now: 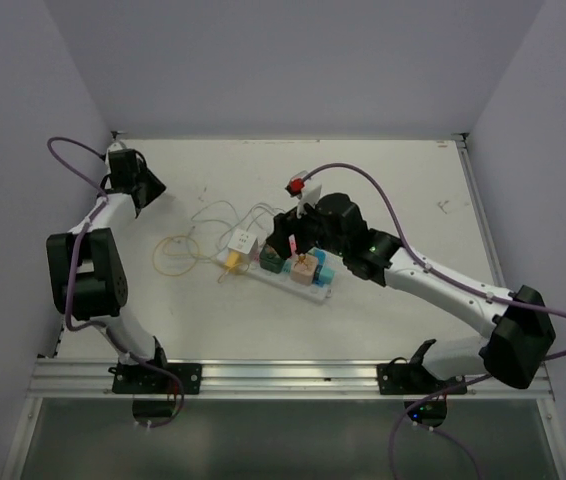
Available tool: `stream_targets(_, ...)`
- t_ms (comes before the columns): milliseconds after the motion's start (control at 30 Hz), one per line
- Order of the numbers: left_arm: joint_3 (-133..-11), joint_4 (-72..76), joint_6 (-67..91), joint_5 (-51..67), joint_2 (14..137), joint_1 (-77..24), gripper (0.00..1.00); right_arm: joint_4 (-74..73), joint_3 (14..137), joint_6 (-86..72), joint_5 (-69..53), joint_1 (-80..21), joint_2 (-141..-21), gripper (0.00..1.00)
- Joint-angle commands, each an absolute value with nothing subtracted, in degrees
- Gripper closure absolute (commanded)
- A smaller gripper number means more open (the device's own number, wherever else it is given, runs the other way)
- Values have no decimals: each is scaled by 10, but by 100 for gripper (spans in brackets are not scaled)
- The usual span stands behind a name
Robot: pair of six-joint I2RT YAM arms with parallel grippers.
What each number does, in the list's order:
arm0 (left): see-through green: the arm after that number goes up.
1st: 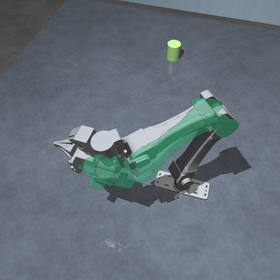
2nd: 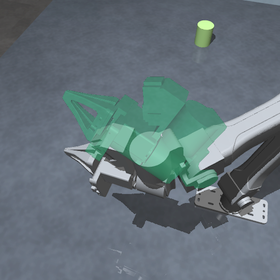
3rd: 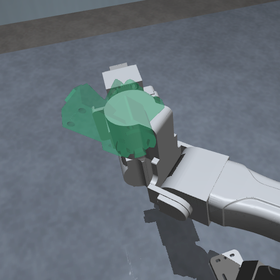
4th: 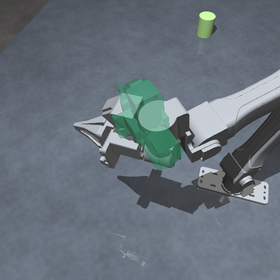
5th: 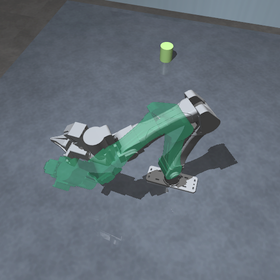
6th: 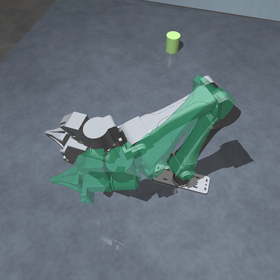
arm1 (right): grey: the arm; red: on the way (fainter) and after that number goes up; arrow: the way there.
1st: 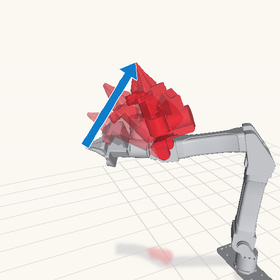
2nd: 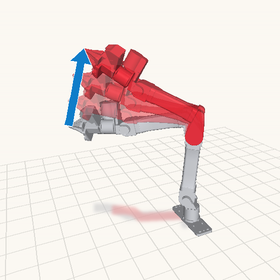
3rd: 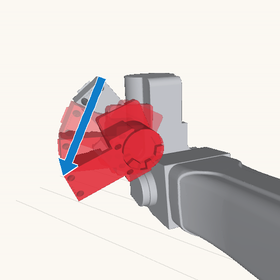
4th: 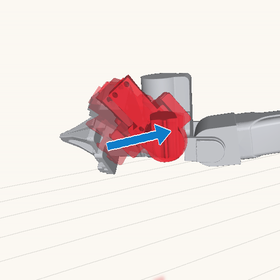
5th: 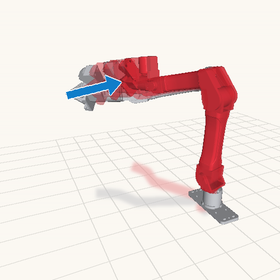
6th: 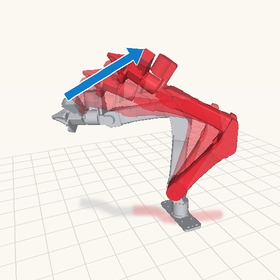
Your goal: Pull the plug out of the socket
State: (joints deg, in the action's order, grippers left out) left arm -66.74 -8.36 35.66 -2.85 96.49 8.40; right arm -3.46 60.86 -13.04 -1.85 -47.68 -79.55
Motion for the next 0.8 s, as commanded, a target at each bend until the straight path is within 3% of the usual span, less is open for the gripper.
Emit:
stream_targets(0, -696, 65, 398, 54, 1010, 97, 100, -95, 568, -116, 0, -478, -749, 26)
stream_targets(267, -746, 130, 429, 103, 1135, 119, 98, -134, 490, -132, 31, -478, -658, 25)
stream_targets(367, -751, 120, 429, 108, 1151, 119, 82, -141, 481, -131, 37, -478, -652, 25)
stream_targets(467, -732, 118, 411, 105, 1145, 120, 47, -147, 486, -125, 34, -478, -659, 24)
stream_targets(567, -715, 102, 382, 95, 1127, 120, 31, -145, 497, -120, 19, -478, -668, 24)
stream_targets(733, -694, 59, 336, 68, 1071, 120, 17, -154, 533, -93, 2, -478, -700, 24)
stream_targets(767, -690, 41, 332, 66, 1061, 120, 10, -156, 540, -88, 2, -479, -706, 24)
